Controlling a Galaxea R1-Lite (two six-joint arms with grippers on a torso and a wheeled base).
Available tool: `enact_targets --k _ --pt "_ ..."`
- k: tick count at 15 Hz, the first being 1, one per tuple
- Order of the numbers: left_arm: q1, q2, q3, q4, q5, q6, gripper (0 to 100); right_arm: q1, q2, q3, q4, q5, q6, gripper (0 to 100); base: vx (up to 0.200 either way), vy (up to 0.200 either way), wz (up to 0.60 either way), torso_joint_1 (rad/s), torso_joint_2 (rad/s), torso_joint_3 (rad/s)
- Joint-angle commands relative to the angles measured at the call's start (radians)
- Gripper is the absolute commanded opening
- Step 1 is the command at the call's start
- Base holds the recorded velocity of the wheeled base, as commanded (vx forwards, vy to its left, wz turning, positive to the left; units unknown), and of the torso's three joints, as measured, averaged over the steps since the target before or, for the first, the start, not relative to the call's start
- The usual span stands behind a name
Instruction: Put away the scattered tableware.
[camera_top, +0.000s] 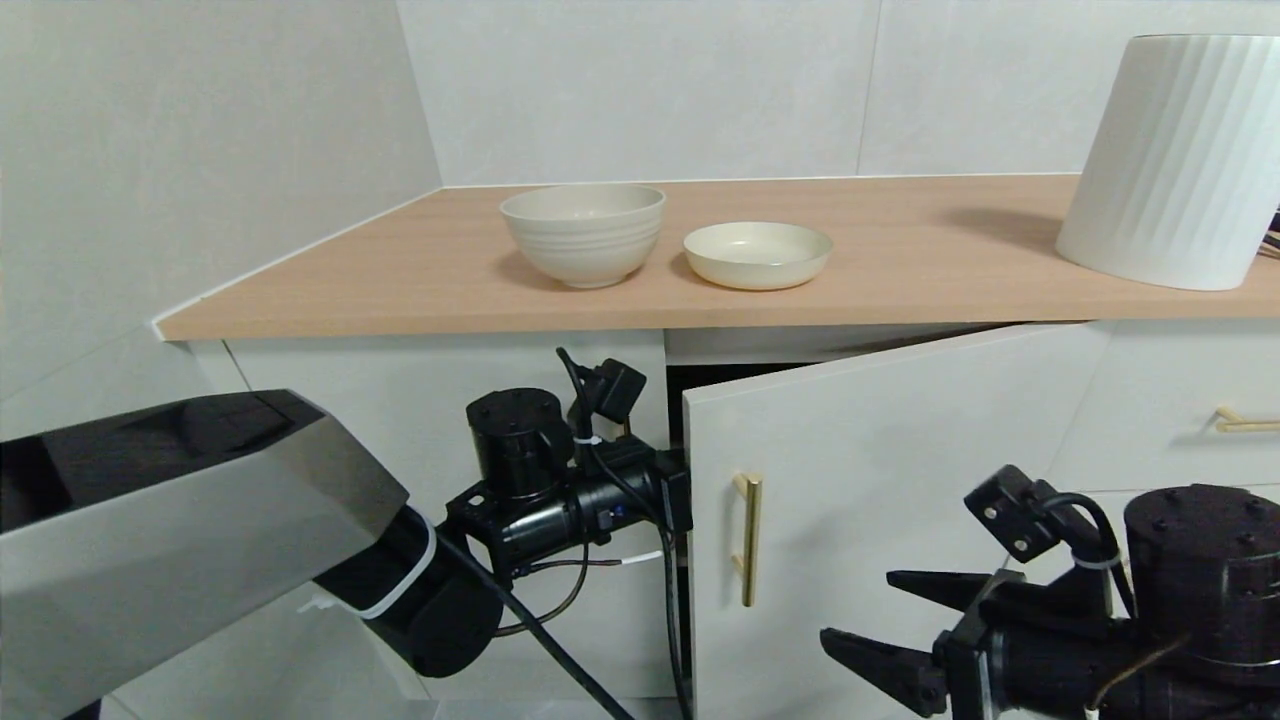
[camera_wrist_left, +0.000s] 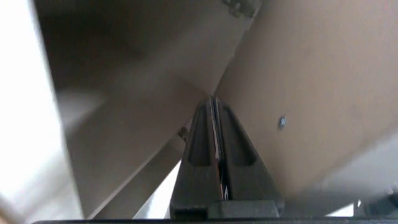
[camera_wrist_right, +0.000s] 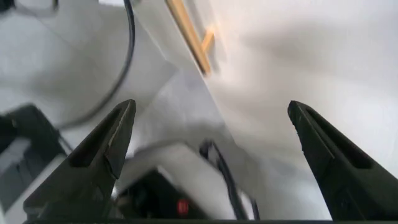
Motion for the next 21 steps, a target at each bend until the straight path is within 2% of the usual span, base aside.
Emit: enact_targets --k 1,7,13,21 --pt "-0.009 -0.017 -0.007 0.002 0.000 0.001 0 0.024 -0.172 0.011 0.131 0.020 0.002 100 0.000 0.000 0.00 0.000 0.00 0.000" --pt "-0.015 -0.003 0.017 -0.003 0.002 0.001 0 0.062 -0.173 0.031 0.159 0.033 -0.001 100 0.000 0.000 0.00 0.000 0.00 0.000" --pt "-0.015 0.011 0.005 -0.008 0.002 0.001 0 0.093 -0.184 0.039 0.159 0.025 -0.009 100 -0.200 0.000 0.00 0.003 0.00 0.004" --pt "-0.024 0.052 -0.052 -0.003 0.000 0.000 0 0.124 -0.199 0.048 0.162 0.025 -0.009 100 0.000 0.000 0.00 0.000 0.00 0.000"
